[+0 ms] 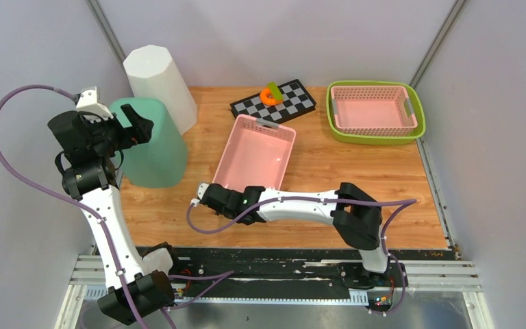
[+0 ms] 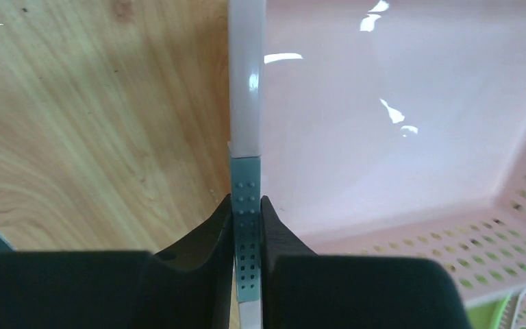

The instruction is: Turn the large container upside down

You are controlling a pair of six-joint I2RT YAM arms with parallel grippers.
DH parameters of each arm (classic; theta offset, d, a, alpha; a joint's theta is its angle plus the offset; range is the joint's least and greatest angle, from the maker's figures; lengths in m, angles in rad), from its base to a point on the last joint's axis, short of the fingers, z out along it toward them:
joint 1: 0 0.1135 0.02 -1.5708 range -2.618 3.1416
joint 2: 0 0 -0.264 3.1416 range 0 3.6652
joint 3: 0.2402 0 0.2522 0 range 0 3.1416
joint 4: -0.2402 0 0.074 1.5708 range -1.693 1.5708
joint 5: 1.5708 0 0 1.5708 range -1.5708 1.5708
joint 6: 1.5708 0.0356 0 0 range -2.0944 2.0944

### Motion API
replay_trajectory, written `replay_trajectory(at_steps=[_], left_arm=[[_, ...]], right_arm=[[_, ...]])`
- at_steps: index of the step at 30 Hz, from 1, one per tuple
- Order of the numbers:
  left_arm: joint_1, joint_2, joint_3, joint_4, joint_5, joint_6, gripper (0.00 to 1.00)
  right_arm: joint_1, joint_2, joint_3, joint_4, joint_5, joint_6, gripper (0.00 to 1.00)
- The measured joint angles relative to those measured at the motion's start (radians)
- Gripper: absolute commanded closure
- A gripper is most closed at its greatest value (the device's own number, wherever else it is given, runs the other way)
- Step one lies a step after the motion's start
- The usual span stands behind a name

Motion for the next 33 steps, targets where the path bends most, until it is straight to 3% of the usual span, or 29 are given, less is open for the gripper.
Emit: replay_trajectory(at_steps=[7, 16, 20, 25, 28, 33], left_arm=[[0.000, -0.002, -0.004, 0.011, 0.014, -0.003, 0.00], [0.001, -0.009, -0.007, 0.040, 0.074, -0.016, 0.00], [0.003, -0.009, -0.009, 0.066, 0.128, -0.032, 0.00], [0.005, -0.009, -0.010, 0.130, 0.206, -0.065, 0.00], [0.005, -0.007, -0.012, 0.172, 0.242, -0.091, 0.00], [0.005, -0.003, -0.044, 0.241, 0.284, -0.142, 0.00]], right_arm=[[0.002, -0.053, 0.023, -0.078, -0.085, 0.049, 0.94], [-0.023, -0.286, 0.086, -0.166, -0.314, 0.078, 0.92], [-0.104, -0.362, 0.161, -0.192, -0.510, 0.121, 0.93], [-0.291, -0.408, 0.182, -0.184, -0.808, 0.248, 0.94], [-0.389, -0.423, 0.140, -0.132, -0.977, 0.360, 0.95], [-0.451, -0.431, 0.022, 0.029, -1.197, 0.569, 0.97]])
